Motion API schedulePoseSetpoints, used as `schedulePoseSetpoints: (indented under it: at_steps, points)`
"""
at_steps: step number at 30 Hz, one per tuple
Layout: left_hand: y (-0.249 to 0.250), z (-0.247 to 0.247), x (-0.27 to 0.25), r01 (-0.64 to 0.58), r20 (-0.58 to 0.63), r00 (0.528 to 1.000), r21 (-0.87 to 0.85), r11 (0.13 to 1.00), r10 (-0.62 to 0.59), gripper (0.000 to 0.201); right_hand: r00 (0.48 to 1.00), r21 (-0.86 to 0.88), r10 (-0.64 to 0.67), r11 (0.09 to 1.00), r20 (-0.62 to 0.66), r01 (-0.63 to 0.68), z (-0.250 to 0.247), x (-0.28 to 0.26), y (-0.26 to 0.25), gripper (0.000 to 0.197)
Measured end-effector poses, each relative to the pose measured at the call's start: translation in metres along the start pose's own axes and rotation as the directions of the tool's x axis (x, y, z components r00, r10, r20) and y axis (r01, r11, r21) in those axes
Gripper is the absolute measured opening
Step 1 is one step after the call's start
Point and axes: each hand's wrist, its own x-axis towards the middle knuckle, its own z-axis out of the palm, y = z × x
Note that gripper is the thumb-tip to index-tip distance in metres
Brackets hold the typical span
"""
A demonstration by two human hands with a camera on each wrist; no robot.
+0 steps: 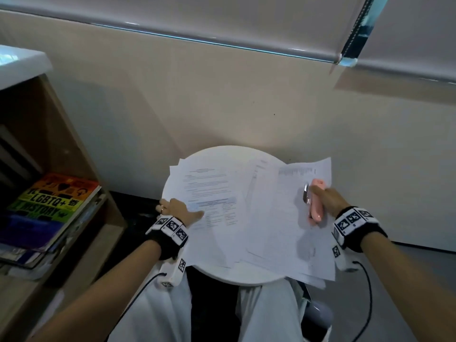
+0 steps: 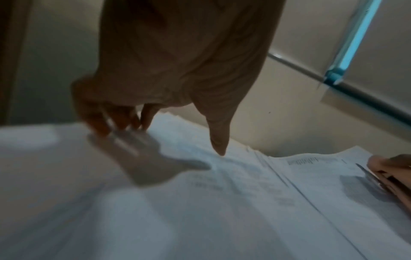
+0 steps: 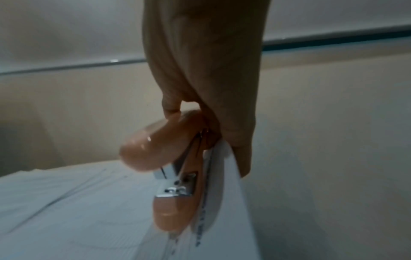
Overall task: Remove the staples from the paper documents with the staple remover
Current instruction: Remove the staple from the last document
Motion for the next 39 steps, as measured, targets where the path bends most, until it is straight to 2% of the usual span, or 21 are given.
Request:
schedulePoseSetpoints:
  at_steps: [3,5,9,11,13,14,16,17,19,20,21,23,25,27,29,31,33,35,36,38,39]
  points:
    - [-0.002,0.019,-0.002,0.087,-0.13,0.986,-0.146,0.985,-0.106,0.094,0.999,-0.034,0.025,0.999,-0.045,-0.026,0.012,0.021,0.003,0.029]
    - [0.003,0.023,0.0,0.146,-0.156,0.971,-0.203,0.968,-0.179,0.094,0.999,-0.073,0.017,0.997,-0.051,-0.021,0.022,0.032,0.007,0.034]
    - [0.008,0.019,0.008,0.204,-0.122,0.967,-0.165,0.965,-0.225,0.097,0.998,-0.203,0.027,0.978,-0.065,-0.039,0.036,0.042,0.013,0.056]
    - [0.008,0.017,0.015,0.208,-0.067,0.974,-0.124,0.97,-0.217,0.101,0.99,-0.324,-0.007,0.945,-0.139,-0.039,0.042,0.035,0.015,0.055]
    - [0.006,0.018,0.024,0.201,-0.035,0.978,-0.087,0.976,-0.205,0.104,0.974,-0.463,-0.134,0.885,-0.181,0.036,0.046,0.02,0.015,0.046]
    - [0.007,0.018,0.025,0.201,-0.024,0.979,-0.077,0.977,-0.203,0.104,0.965,-0.51,-0.214,0.853,-0.151,0.109,0.047,0.011,0.014,0.044]
    - [0.008,0.016,0.027,0.201,-0.014,0.979,-0.079,0.977,-0.202,0.105,0.97,-0.47,-0.241,0.856,0.004,0.215,0.051,-0.005,0.014,0.053]
    - [0.007,0.014,0.027,0.208,0.0,0.978,-0.122,0.971,-0.209,0.107,0.973,-0.399,-0.212,0.888,0.086,0.229,0.054,-0.014,0.015,0.056]
    - [0.004,0.011,0.031,0.197,0.052,0.98,-0.258,0.946,-0.19,0.11,0.965,-0.286,-0.105,0.942,0.242,0.175,0.063,-0.036,0.015,0.042]
    - [0.001,0.01,0.035,0.172,0.066,0.985,-0.31,0.935,-0.159,0.104,0.954,-0.305,-0.068,0.939,0.291,0.16,0.068,-0.044,0.018,0.037]
    - [-0.001,0.009,0.038,0.143,0.062,0.99,-0.338,0.93,-0.129,0.088,0.95,-0.323,-0.053,0.933,0.309,0.157,0.073,-0.049,0.022,0.036]
    - [-0.007,0.008,0.041,0.069,-0.022,0.996,-0.373,0.925,-0.083,0.047,0.953,-0.311,-0.063,0.937,0.297,0.158,0.079,-0.055,0.028,0.038]
    - [-0.012,0.008,0.045,0.054,-0.089,0.991,-0.383,0.922,-0.095,0.03,0.958,-0.269,-0.07,0.952,0.277,0.147,0.082,-0.055,0.032,0.04]
    - [-0.019,0.008,0.047,0.013,-0.108,0.993,-0.324,0.946,-0.05,0.019,0.958,-0.241,-0.07,0.96,0.28,0.14,0.082,-0.055,0.032,0.04]
    - [-0.029,0.007,0.05,-0.024,-0.15,0.989,-0.293,0.956,-0.021,0.019,0.954,-0.233,-0.075,0.961,0.291,0.147,0.081,-0.057,0.031,0.04]
    - [-0.043,0.002,0.048,-0.06,-0.237,0.971,-0.374,0.926,-0.033,0.015,0.951,-0.242,-0.07,0.959,0.302,0.147,0.081,-0.056,0.031,0.04]
    - [-0.06,-0.002,0.048,-0.199,-0.346,0.938,-0.444,0.874,0.038,0.014,0.95,-0.267,-0.068,0.951,0.306,0.154,0.083,-0.054,0.032,0.043]
    - [-0.072,-0.006,0.047,-0.322,-0.4,0.907,-0.46,0.827,0.131,0.019,0.948,-0.286,-0.062,0.946,0.312,0.155,0.087,-0.053,0.034,0.054]
    - [-0.076,-0.008,0.046,-0.351,-0.425,0.895,-0.482,0.803,0.137,0.019,0.947,-0.287,-0.055,0.946,0.317,0.151,0.088,-0.054,0.035,0.061]
    - [-0.081,-0.011,0.045,-0.351,-0.455,0.886,-0.536,0.768,0.088,0.013,0.944,-0.303,-0.047,0.941,0.327,0.152,0.092,-0.053,0.035,0.075]
    - [-0.083,-0.013,0.046,-0.331,-0.436,0.898,-0.569,0.752,0.066,0.012,0.945,-0.329,-0.045,0.931,0.323,0.157,0.095,-0.051,0.037,0.084]
